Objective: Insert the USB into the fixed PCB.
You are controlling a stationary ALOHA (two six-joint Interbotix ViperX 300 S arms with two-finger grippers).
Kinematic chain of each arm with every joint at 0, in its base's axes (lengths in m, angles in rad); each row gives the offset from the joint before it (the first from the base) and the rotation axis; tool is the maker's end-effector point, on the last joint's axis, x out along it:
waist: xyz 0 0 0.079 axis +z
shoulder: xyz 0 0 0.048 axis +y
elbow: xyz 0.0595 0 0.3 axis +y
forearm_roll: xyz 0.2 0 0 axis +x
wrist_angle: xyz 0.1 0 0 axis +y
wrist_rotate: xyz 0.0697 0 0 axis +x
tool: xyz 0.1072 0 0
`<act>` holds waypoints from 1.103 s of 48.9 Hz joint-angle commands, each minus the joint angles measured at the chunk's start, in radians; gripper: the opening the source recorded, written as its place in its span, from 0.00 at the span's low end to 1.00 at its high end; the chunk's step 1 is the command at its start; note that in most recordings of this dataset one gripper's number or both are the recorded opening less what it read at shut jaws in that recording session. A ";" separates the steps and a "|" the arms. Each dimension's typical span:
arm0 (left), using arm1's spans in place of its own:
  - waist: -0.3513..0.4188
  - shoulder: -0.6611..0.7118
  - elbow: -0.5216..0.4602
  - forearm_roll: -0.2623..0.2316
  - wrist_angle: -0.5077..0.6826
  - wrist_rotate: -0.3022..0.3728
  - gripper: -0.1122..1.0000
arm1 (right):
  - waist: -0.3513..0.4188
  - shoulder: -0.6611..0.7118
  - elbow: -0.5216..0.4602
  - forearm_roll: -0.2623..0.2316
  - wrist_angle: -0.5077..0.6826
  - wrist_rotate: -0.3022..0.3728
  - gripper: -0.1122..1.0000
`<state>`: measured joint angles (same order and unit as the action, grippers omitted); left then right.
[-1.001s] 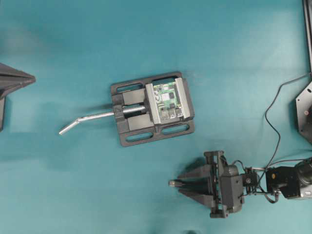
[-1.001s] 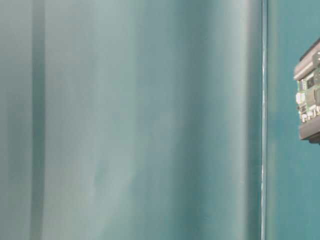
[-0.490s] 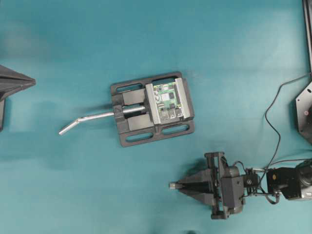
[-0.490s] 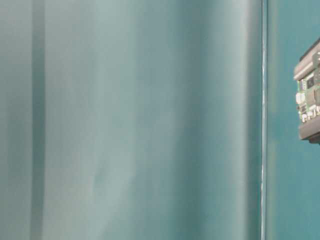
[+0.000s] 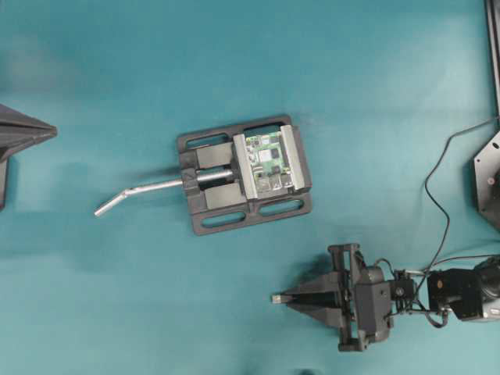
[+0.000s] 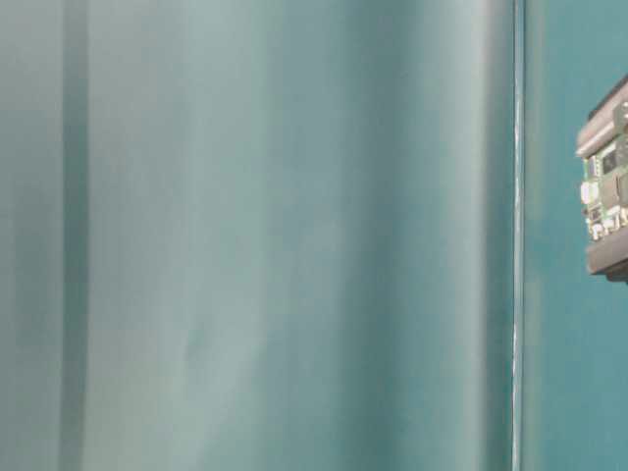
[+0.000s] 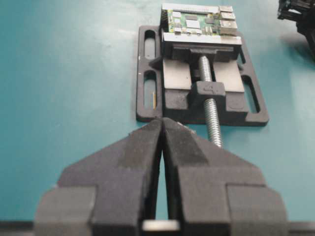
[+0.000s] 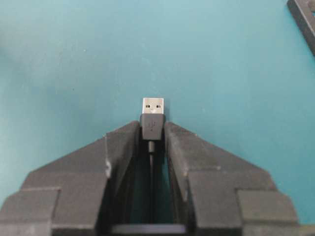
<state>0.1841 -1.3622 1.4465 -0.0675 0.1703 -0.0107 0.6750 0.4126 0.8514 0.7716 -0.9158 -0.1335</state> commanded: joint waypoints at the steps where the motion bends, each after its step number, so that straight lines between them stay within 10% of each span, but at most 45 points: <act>1: 0.005 0.008 -0.014 0.003 -0.005 -0.006 0.10 | -0.005 -0.017 -0.002 0.014 -0.015 -0.002 0.29; 20: 0.003 0.008 -0.014 0.003 -0.005 -0.006 0.10 | -0.003 -0.100 -0.017 0.160 -0.114 -0.005 0.29; 54: 0.005 0.009 -0.014 0.003 -0.005 -0.006 0.10 | 0.055 -0.017 -0.293 0.911 -0.400 -0.290 0.29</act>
<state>0.1856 -1.3622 1.4465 -0.0675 0.1703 -0.0107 0.7210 0.4019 0.5952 1.6306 -1.2901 -0.4218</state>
